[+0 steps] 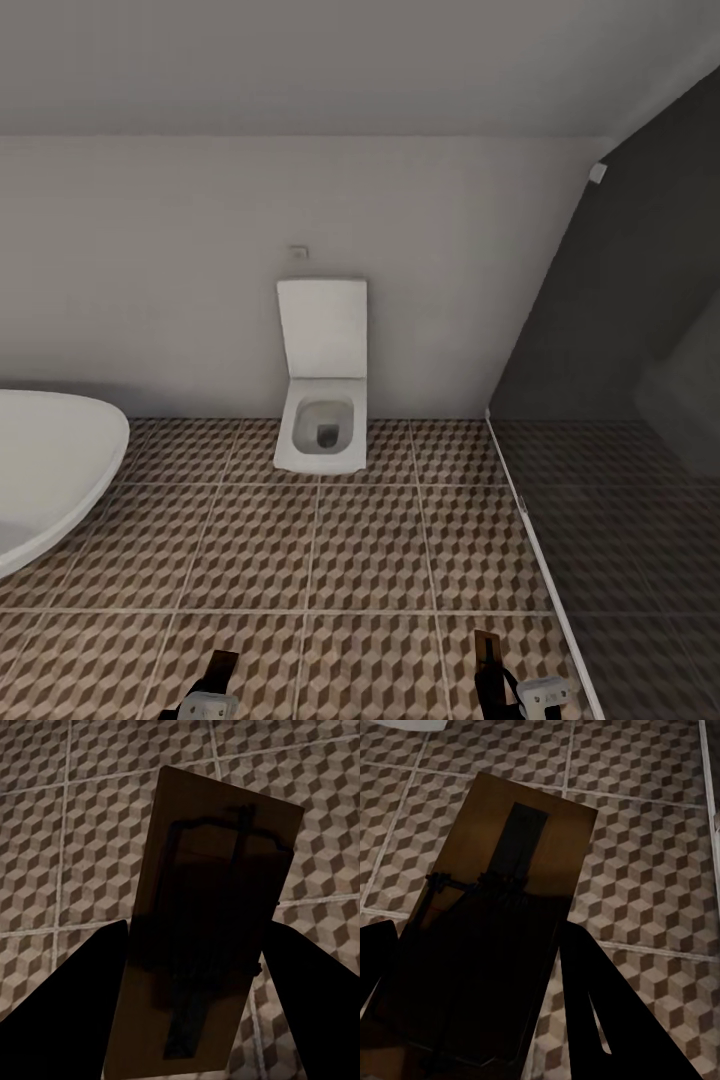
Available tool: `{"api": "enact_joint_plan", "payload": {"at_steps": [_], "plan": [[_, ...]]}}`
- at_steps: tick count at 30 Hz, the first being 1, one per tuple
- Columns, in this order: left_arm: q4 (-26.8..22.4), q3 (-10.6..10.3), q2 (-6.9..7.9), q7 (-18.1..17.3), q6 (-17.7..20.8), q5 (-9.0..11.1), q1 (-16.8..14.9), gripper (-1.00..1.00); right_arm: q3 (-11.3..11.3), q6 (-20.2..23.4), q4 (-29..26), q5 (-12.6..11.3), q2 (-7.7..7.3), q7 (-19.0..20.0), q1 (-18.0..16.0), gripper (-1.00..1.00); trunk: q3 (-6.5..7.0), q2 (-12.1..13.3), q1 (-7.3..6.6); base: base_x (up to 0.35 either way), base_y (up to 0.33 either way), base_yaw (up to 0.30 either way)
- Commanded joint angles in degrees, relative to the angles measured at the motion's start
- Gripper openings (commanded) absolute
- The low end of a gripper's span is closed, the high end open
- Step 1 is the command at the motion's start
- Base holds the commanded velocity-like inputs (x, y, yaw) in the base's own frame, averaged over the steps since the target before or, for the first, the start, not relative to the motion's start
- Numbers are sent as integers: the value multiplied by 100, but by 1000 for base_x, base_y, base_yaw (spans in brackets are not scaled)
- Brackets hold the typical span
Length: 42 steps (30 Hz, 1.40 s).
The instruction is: Take the four mousetraps from the cabinet in the bathroom and place them on the bathroom floor. Make sure all four end up on the same floor surface, and ensure that at least two of them are either under or directly next to the same bathroom sink.
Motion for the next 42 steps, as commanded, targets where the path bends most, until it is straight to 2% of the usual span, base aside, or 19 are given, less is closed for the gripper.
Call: {"api": "enact_joint_plan", "payload": {"at_steps": [1,17,20,23,25,27,31,39,42], "plan": [[-15,-48,5,62,-5,-1,-2,-100,38,-18,3,-67,-3,17,-4,-100,-9,-9,3,6,0,0],[-15,-42,5,83,-4,-1,-2,-100,38,-18,3,-66,-11,17,-4,-100,-9,-9,3,1,0,0],[-23,31,5,95,-1,5,-2,-100,43,-18,3,-61,-5,17,-4,-100,-9,-9,3,0,0,0],[-30,239,5,100,42,7,-2,-100,42,-3,2,-60,-3,15,-4,-100,-9,-9,3,0,0,0],[-36,354,3,98,246,5,-2,-100,36,13,-13,-59,-3,5,-4,-100,-9,-9,3,0,0,0],[-47,441,40,93,802,1,-2,-100,32,45,-45,-59,-4,-3,-4,-100,-9,-9,3,0,0,0],[-109,504,178,79,1660,4,-2,-100,24,246,-83,-58,-6,-29,-4,-100,-9,-9,3,0,0,0],[-163,522,218,88,2063,2,-30,-100,28,889,-397,-58,-10,-257,-4,-100,-9,-9,3,0,0,0],[-209,533,220,88,2337,3,-85,-100,29,1177,-625,-58,-11,-282,-3,-100,-9,-9,3,0,0,0]]}}
